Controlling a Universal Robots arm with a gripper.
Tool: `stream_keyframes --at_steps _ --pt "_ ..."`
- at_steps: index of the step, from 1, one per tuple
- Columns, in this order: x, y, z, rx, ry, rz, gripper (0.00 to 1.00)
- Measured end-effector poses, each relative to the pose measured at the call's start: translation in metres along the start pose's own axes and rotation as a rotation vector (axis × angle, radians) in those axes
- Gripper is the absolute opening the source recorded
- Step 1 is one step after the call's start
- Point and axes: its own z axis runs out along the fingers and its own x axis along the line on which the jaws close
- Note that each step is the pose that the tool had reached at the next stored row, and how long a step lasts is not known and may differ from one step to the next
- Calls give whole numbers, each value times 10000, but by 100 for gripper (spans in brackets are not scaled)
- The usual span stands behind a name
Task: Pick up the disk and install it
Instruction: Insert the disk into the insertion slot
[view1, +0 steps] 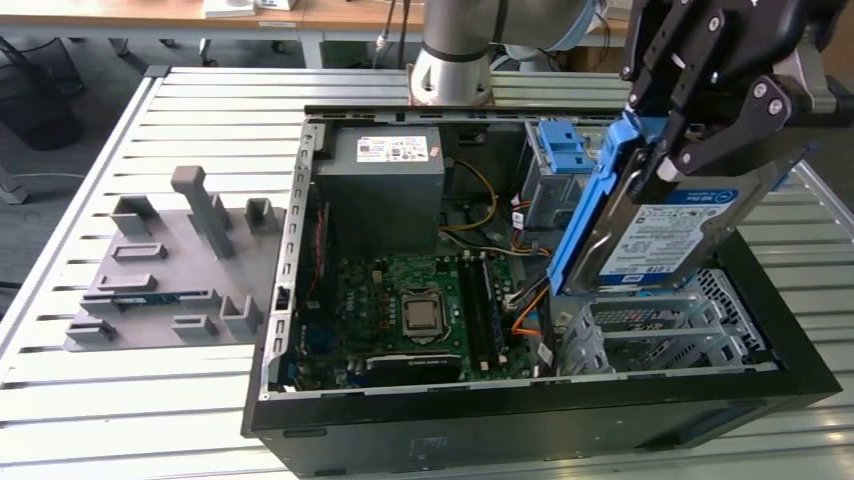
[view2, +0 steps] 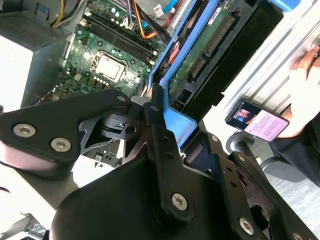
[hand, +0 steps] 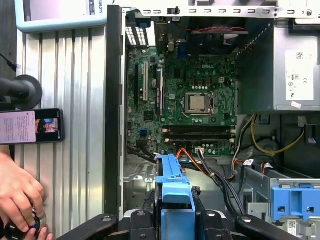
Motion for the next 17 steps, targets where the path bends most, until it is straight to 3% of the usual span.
stream_keyframes --at_steps 5,12,17 --pt "46 -17 28 0 -1 0 36" --pt "44 -163 37 -20 -1 0 36" --pt "45 -170 45 -21 -1 2 36"
